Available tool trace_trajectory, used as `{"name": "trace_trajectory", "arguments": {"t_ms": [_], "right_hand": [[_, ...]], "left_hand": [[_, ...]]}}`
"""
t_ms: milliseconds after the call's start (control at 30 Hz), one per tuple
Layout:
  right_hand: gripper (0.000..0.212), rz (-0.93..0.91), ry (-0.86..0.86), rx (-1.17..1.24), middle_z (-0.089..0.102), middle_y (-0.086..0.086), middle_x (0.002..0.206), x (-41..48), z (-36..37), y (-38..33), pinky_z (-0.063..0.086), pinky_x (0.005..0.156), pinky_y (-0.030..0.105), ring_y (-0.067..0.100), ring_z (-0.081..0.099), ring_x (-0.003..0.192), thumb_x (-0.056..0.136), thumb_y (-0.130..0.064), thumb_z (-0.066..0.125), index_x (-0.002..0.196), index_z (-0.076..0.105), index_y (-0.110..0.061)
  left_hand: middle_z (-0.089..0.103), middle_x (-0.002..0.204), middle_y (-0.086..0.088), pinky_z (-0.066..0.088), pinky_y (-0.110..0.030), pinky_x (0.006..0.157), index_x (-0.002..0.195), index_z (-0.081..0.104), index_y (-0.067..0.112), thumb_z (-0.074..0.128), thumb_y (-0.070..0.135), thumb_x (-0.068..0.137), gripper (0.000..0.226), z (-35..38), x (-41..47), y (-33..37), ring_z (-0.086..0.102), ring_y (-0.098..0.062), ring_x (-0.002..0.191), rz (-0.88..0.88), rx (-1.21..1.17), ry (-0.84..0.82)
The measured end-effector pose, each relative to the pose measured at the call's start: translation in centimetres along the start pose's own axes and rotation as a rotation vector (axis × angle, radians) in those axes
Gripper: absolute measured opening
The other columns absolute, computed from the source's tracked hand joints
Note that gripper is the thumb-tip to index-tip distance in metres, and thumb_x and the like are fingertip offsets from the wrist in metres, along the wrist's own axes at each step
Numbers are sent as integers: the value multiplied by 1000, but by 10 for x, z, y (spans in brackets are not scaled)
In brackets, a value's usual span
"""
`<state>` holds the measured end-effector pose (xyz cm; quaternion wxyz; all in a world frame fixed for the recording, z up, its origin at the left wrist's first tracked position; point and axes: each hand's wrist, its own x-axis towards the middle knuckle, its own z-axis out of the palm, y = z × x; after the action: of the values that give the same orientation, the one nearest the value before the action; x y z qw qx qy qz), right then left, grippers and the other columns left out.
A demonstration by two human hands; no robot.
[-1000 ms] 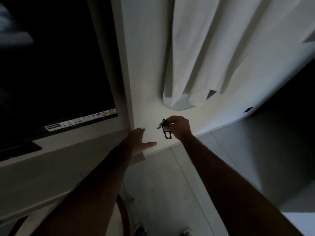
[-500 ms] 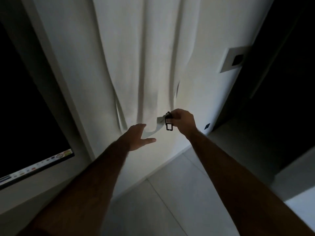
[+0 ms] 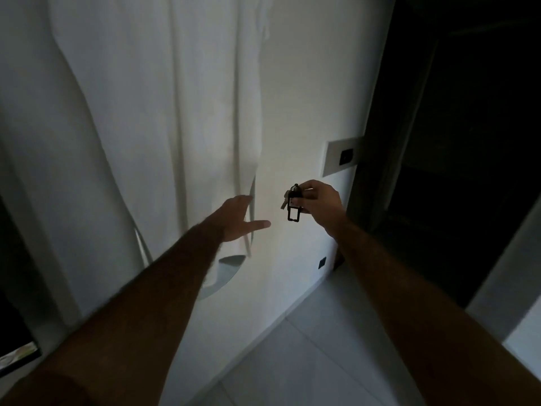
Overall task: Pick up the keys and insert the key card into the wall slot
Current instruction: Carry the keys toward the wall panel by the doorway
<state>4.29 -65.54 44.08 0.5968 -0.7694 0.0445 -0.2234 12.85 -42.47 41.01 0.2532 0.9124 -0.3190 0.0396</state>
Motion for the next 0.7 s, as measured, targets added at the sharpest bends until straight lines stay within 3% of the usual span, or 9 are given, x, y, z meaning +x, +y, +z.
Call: {"name": "trace_trajectory", "arguments": {"t_ms": [200, 500, 700], "right_hand": [[30, -35, 23, 15, 77, 21, 102, 28, -46, -16, 63, 85, 51, 38, 77, 93, 74, 8, 80, 101, 68, 3], [26, -24, 93, -48, 80, 5, 86, 63, -78, -2, 65, 78, 46, 27, 80, 82, 73, 4, 81, 85, 72, -16], [32, -30, 162, -107, 78, 16, 102, 92, -99, -3, 66, 77, 39, 29, 78, 89, 78, 6, 78, 107, 69, -3]], "left_hand": [[26, 164, -7, 23, -41, 118, 156, 24, 17, 60, 80, 73, 110, -2, 52, 47, 25, -25, 149, 62, 0, 28], [27, 164, -6, 23, -43, 120, 156, 25, 16, 62, 77, 75, 107, 8, 109, 70, 24, -24, 149, 147, 35, 45], [27, 163, -6, 24, -44, 119, 156, 24, 18, 60, 83, 70, 113, 7, 162, 68, 24, -24, 149, 194, 70, 23]]}}
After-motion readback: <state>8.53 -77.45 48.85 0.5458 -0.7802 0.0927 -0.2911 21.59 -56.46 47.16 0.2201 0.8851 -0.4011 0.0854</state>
